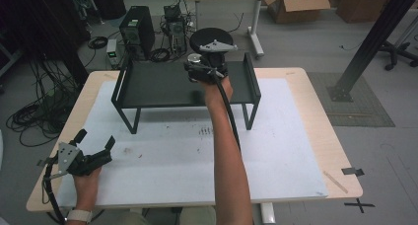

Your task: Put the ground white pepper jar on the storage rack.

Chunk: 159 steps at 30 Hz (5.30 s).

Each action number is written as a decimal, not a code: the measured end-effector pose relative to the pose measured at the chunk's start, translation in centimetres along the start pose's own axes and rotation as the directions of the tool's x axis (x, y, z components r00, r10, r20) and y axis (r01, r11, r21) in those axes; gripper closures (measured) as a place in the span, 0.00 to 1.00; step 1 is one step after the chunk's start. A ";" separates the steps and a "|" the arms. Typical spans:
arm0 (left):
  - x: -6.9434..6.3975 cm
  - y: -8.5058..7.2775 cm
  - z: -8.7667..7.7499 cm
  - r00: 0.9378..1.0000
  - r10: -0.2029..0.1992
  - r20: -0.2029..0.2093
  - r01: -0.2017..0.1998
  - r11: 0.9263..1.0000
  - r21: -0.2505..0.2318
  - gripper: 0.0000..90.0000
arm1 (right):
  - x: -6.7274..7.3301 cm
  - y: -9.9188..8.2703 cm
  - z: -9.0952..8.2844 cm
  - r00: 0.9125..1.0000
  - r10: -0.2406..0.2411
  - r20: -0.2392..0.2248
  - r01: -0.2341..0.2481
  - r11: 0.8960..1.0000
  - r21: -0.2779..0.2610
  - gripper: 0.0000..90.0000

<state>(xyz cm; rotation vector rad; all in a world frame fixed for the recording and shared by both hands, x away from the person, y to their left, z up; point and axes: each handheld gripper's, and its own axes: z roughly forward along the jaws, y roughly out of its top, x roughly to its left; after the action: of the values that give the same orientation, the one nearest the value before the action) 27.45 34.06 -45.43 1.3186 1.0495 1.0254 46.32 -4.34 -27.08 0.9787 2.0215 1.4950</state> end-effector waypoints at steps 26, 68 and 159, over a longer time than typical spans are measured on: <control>0.0 0.0 0.0 1.000 -0.001 0.000 0.001 1.000 -0.002 0.00 | -0.1 -1.7 2.4 0.999 0.046 -0.002 -0.045 0.994 0.102 0.54; 0.0 0.0 0.0 1.000 -0.001 0.001 0.001 1.000 0.000 0.00 | -0.3 -1.3 0.7 0.996 0.056 0.069 -0.055 0.998 -0.023 0.02; -0.1 0.0 0.0 1.000 0.006 0.000 -0.006 1.000 0.000 0.00 | -0.8 -8.6 -15.4 0.994 -0.028 0.105 0.059 0.952 -0.301 0.00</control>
<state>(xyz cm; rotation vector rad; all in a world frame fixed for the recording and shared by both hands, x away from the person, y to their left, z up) 27.43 33.99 -45.44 1.3222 1.0460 1.0299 33.60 -16.09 -30.36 0.8574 1.6687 1.6382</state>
